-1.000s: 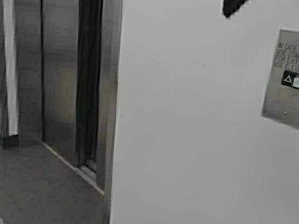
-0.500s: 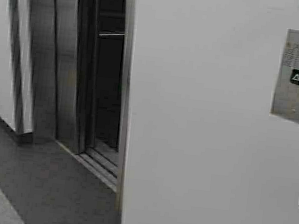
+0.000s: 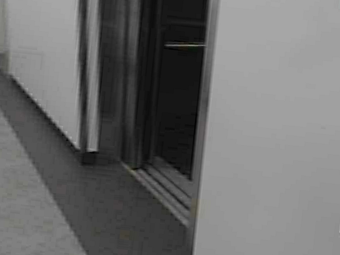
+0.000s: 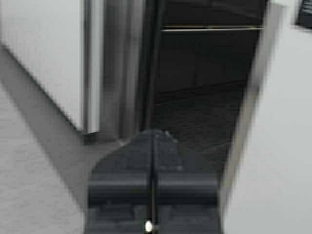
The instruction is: Navigate to elevator, push the call button, then enter the elevator
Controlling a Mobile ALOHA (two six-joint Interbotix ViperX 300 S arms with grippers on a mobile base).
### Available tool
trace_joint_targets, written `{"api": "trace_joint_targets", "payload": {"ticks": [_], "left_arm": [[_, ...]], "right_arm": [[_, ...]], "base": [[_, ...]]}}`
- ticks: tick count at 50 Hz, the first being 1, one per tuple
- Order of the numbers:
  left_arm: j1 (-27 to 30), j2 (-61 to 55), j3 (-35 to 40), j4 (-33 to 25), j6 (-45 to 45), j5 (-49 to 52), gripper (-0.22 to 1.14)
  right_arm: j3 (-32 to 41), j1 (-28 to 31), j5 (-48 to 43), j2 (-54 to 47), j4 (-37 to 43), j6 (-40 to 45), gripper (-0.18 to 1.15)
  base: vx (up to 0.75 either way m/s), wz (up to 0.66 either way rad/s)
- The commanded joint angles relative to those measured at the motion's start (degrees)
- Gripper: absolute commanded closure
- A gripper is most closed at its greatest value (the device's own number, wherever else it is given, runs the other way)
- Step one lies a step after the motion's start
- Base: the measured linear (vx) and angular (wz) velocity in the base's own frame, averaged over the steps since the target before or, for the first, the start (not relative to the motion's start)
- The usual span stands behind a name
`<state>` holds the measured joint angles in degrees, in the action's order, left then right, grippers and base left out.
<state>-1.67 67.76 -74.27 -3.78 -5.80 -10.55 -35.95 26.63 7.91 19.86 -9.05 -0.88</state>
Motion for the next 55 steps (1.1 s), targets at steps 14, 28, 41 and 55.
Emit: {"api": "trace_joint_targets", "payload": {"ticks": [14,28,41,55], "left_arm": [[-0.09,-1.05,0.00,-0.09,-0.09,-2.72,0.90],[-0.09,-1.67,0.00,-0.09,-0.18,-3.78,0.90],[-0.09,-3.25,-0.09,-0.09,-0.09,-4.04,0.90],[-0.09,-3.69,0.35,-0.09,0.26,-4.13,0.90]], "right_arm": [[-0.26,0.09,-1.67,1.05,0.44,1.93,0.91],[-0.62,0.09,-3.60,1.05,0.09,2.81,0.91],[-2.29,0.00,-4.75,0.62,-0.88,2.64,0.91],[-3.34,-1.67,-4.92,2.37,-0.88,2.90,0.91]], "base": [[0.12,0.62],[0.16,0.59],[0.23,0.31],[0.38,0.14]]}}
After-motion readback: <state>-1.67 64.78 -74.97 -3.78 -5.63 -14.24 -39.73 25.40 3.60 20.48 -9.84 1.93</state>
